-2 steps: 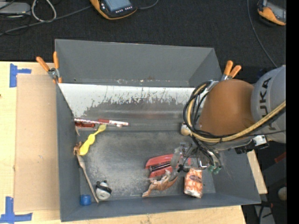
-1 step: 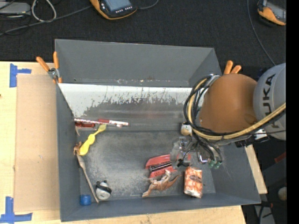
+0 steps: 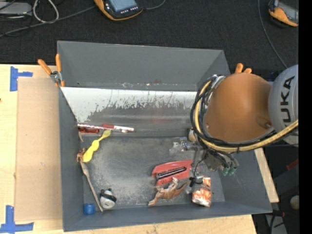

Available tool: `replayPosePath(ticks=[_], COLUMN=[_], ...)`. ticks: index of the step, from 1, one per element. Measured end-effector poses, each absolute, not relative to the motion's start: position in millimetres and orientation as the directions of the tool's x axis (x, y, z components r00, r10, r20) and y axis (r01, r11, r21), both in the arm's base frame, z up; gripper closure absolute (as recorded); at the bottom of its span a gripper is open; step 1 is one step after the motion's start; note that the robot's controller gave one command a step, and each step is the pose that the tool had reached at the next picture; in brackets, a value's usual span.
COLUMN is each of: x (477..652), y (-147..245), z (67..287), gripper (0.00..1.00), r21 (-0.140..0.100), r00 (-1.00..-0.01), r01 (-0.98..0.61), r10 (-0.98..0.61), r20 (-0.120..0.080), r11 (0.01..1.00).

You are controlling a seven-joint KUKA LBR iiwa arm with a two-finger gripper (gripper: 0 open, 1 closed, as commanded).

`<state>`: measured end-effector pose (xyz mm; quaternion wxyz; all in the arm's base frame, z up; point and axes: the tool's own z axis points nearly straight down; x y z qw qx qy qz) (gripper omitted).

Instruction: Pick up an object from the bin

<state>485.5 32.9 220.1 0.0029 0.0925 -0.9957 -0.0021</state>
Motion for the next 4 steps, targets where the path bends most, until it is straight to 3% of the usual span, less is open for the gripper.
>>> replayPosePath(ticks=[1, 2, 4], x=[484.2, 491.7, 510.3], y=[38, 26, 27], z=[241, 190, 99], gripper=[0.00, 0.00, 0.00], r21=[0.005, 0.004, 0.005], r00=[-0.976, -0.991, -0.991], r01=[-0.216, -0.130, -0.137], r10=[-0.216, -0.130, -0.137], r20=[0.000, 0.001, 0.007], r11=[0.976, 0.991, 0.991])
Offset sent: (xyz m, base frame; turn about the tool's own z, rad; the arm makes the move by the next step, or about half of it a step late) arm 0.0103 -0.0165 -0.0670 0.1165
